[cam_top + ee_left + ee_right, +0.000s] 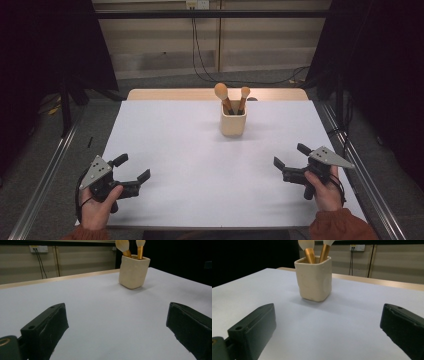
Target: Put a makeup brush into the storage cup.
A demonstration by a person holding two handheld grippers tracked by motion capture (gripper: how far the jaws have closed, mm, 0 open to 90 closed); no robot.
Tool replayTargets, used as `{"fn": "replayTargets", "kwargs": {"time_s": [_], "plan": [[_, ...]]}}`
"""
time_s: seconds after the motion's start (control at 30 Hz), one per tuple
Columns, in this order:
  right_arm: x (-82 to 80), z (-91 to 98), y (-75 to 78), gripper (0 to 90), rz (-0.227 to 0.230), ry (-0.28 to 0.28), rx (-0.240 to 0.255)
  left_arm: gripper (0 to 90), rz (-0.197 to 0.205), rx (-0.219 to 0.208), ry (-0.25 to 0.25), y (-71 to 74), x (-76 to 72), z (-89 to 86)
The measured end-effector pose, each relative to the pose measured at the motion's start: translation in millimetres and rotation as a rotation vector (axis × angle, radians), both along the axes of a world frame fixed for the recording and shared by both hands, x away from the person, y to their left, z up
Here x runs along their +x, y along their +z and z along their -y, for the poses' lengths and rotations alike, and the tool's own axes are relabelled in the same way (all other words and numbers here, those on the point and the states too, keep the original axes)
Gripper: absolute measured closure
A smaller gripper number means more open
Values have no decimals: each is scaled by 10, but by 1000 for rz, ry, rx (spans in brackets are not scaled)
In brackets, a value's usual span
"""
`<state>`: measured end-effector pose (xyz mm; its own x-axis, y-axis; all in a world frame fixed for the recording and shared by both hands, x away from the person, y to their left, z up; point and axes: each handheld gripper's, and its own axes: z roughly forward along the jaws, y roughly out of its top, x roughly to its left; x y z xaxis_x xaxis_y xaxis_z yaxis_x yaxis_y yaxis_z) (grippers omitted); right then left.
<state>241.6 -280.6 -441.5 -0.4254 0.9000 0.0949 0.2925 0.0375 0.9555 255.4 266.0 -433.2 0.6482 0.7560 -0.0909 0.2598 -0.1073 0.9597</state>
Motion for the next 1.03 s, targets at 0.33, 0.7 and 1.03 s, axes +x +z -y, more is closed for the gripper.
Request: {"fn": "replayTargets", "kwargs": {"time_s": [0.33,0.7,1.03], "plan": [[-199,94,-46,0,-23,-3,6,33,-3,-12,20,13,-31,-37],[-331,169,-87,0,-14,-32,5,33,-6,0,27,5,-66,-52],[-284,158,-96,3,-16,-28,15,33,-5,6,31,6,-98,-80]]}}
